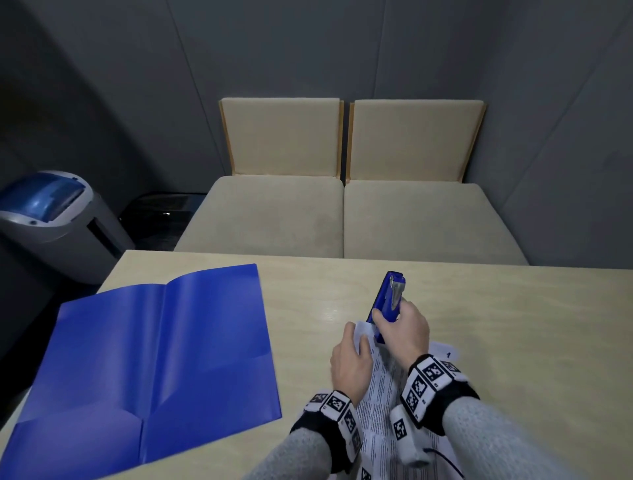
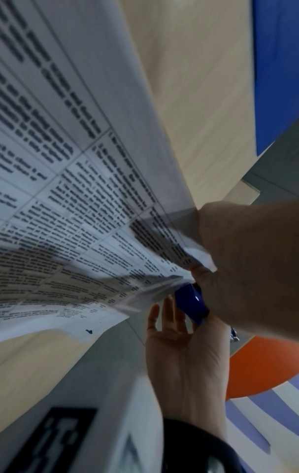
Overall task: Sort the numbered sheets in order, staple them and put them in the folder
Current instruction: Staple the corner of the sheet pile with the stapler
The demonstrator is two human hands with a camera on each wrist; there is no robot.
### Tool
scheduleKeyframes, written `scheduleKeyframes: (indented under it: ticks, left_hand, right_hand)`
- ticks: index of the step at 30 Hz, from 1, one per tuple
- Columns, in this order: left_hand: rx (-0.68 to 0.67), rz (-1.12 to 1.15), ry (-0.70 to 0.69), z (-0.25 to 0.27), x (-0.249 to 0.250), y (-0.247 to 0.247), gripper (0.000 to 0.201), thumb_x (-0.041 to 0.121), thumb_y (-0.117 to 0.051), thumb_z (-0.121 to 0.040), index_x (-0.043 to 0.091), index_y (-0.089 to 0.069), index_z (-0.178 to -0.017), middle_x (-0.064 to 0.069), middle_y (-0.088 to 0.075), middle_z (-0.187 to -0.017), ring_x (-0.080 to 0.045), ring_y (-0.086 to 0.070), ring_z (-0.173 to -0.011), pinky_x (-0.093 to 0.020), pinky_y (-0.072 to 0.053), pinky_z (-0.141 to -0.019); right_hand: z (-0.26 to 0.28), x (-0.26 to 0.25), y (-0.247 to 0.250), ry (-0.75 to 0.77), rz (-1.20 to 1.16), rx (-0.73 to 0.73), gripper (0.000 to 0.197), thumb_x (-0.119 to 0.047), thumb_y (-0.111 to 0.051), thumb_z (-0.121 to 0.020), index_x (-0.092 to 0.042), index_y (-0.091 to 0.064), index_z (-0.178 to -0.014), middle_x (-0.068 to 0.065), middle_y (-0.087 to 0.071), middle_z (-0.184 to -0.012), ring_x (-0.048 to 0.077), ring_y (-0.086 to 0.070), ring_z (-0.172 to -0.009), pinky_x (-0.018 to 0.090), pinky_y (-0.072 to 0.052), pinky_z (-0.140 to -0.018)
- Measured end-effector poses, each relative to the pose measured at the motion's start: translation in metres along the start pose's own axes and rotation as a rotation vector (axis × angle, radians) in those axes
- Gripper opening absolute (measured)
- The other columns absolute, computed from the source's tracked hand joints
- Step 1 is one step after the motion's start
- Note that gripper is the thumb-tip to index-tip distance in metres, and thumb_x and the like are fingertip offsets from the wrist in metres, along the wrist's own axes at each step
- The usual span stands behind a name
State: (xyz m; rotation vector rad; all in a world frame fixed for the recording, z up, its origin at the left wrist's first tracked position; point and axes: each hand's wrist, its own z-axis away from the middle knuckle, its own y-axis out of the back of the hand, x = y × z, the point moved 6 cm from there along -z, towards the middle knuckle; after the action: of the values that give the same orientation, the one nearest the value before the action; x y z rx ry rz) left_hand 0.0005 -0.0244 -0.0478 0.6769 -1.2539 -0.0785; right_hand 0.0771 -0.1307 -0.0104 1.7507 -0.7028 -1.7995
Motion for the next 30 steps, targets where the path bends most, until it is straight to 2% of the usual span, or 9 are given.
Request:
scheduleKeyframes:
  ticks: [5,9,12,15,17,19,22,26,30]
  left_hand:
    - [-0.014,-0.002,0.021,-0.003,0.000,0.001,0.010,0.024,-0.038,-0.097,0.018,-0.043,-0.103,-0.006,-0.054,-0.074,-0.026,-0.050,-0.069,-0.033,-0.032,-0.060]
    - [-0.024,0.009,0.009,-0.006,0.006,-0.002,0.008,0.022,-0.039,-0.095,0.015,-0.040,-0.092,-0.007,-0.053,-0.073,-0.027,-0.048,-0.067,-0.034,-0.030,-0.059]
    - [0.005,0.035,0.008,-0.008,0.003,-0.003,0.013,0.020,-0.043,-0.094,0.012,-0.039,-0.085,-0.005,-0.051,-0.079,-0.023,-0.046,-0.073,-0.033,-0.031,-0.063]
    - [0.022,0.131,0.057,-0.010,-0.006,-0.001,0.015,0.020,-0.049,-0.092,0.012,-0.040,-0.084,0.000,-0.051,-0.078,-0.017,-0.047,-0.069,-0.030,-0.034,-0.060]
    - [0.017,0.181,0.076,-0.013,-0.011,0.000,0.013,0.019,-0.052,-0.091,0.014,-0.042,-0.087,0.003,-0.053,-0.077,-0.016,-0.050,-0.068,-0.029,-0.035,-0.059]
    - [0.024,0.197,0.077,-0.015,-0.014,0.002,0.014,0.016,-0.054,-0.090,0.017,-0.041,-0.085,0.005,-0.053,-0.077,-0.014,-0.051,-0.069,-0.025,-0.036,-0.059]
    - [0.031,0.213,0.100,-0.016,-0.020,0.002,0.020,0.016,-0.056,-0.090,0.021,-0.040,-0.080,0.009,-0.049,-0.075,-0.004,-0.048,-0.066,-0.016,-0.035,-0.057]
    - [-0.012,0.267,0.165,-0.018,-0.027,-0.002,0.013,0.020,-0.057,-0.090,0.018,-0.045,-0.088,0.007,-0.054,-0.079,-0.005,-0.053,-0.070,-0.018,-0.040,-0.061]
    - [-0.035,0.295,0.247,-0.023,-0.035,-0.005,0.014,0.021,-0.059,-0.088,0.015,-0.047,-0.092,0.004,-0.058,-0.082,-0.014,-0.058,-0.075,-0.028,-0.047,-0.069]
  right_hand:
    - [-0.006,0.002,-0.006,-0.006,0.052,-0.079,0.028,-0.037,-0.061,-0.079,-0.019,-0.052,-0.060,-0.003,-0.057,-0.058,0.024,-0.057,-0.064,0.036,-0.045,-0.075]
    - [-0.010,0.005,-0.012,-0.083,-0.009,-0.121,0.029,-0.031,-0.060,-0.079,-0.016,-0.049,-0.057,-0.002,-0.052,-0.052,0.029,-0.057,-0.064,0.032,-0.042,-0.063]
    - [-0.014,0.007,-0.016,-0.177,-0.083,-0.109,0.020,-0.028,-0.063,-0.078,-0.011,-0.053,-0.081,0.001,-0.058,-0.068,0.029,-0.056,-0.073,0.030,-0.038,-0.064]
    - [-0.015,0.006,-0.024,-0.240,-0.132,-0.137,0.042,-0.033,-0.065,-0.079,-0.016,-0.039,-0.108,-0.002,-0.060,-0.081,0.027,-0.056,-0.082,0.032,-0.038,-0.074]
    - [-0.016,0.005,-0.035,-0.244,-0.109,-0.200,0.044,-0.042,-0.058,-0.085,-0.019,-0.036,-0.115,0.000,-0.060,-0.088,0.027,-0.054,-0.087,0.033,-0.037,-0.079]
    - [-0.015,0.005,-0.045,-0.254,-0.060,-0.264,0.041,-0.050,-0.050,-0.088,-0.015,-0.044,-0.109,0.002,-0.059,-0.092,0.029,-0.055,-0.090,0.035,-0.038,-0.082]
    - [-0.016,0.007,-0.049,-0.250,-0.021,-0.241,0.045,-0.056,-0.045,-0.089,-0.012,-0.054,-0.095,0.005,-0.061,-0.088,0.030,-0.056,-0.085,0.033,-0.039,-0.074]
    - [-0.018,0.013,-0.053,-0.236,-0.028,-0.208,0.043,-0.054,-0.045,-0.088,-0.012,-0.056,-0.091,0.005,-0.062,-0.083,0.029,-0.057,-0.081,0.034,-0.042,-0.071]
    - [-0.020,0.020,-0.062,-0.286,-0.074,-0.211,0.040,-0.052,-0.047,-0.087,-0.013,-0.054,-0.093,0.003,-0.060,-0.080,0.029,-0.058,-0.081,0.036,-0.044,-0.075]
